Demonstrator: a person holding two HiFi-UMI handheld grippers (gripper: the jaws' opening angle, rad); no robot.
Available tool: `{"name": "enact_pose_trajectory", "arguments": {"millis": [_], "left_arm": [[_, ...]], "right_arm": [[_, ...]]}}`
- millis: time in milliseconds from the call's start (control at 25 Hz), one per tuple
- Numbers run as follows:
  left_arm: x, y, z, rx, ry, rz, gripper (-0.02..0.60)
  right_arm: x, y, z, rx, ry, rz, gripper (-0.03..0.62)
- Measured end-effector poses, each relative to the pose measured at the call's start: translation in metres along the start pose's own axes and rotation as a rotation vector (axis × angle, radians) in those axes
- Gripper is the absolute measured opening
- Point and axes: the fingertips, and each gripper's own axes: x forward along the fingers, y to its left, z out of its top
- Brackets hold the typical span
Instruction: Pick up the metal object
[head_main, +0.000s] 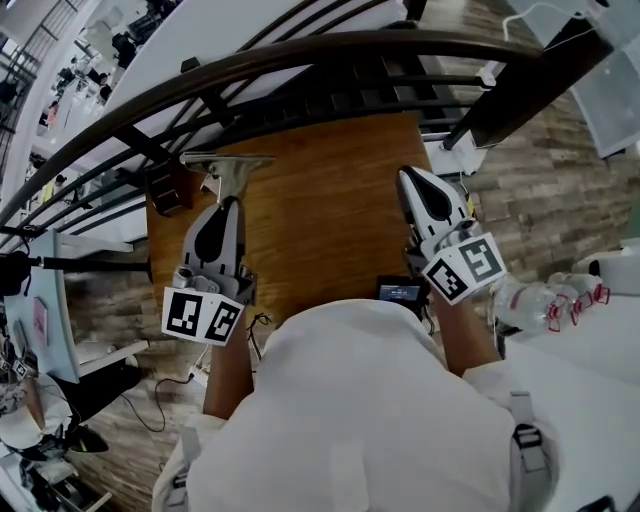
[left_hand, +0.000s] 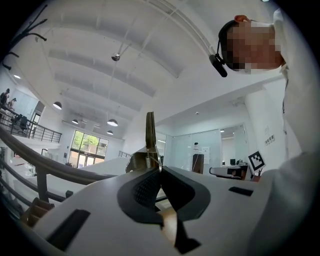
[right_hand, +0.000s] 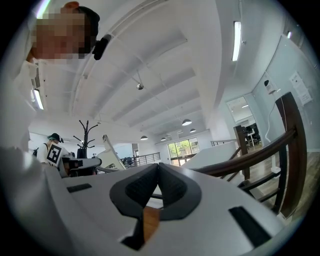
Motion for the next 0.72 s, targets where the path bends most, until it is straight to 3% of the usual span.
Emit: {"name": "enact_pose_trajectory", "arguments": {"millis": [720], "left_arm": [[0.027, -0.053, -0.056, -0.136, 0.070, -0.048, 0.020]], "right_arm": [[-0.028, -0.041, -0.013, 0.028, 0.021, 0.026, 0.023]]}}
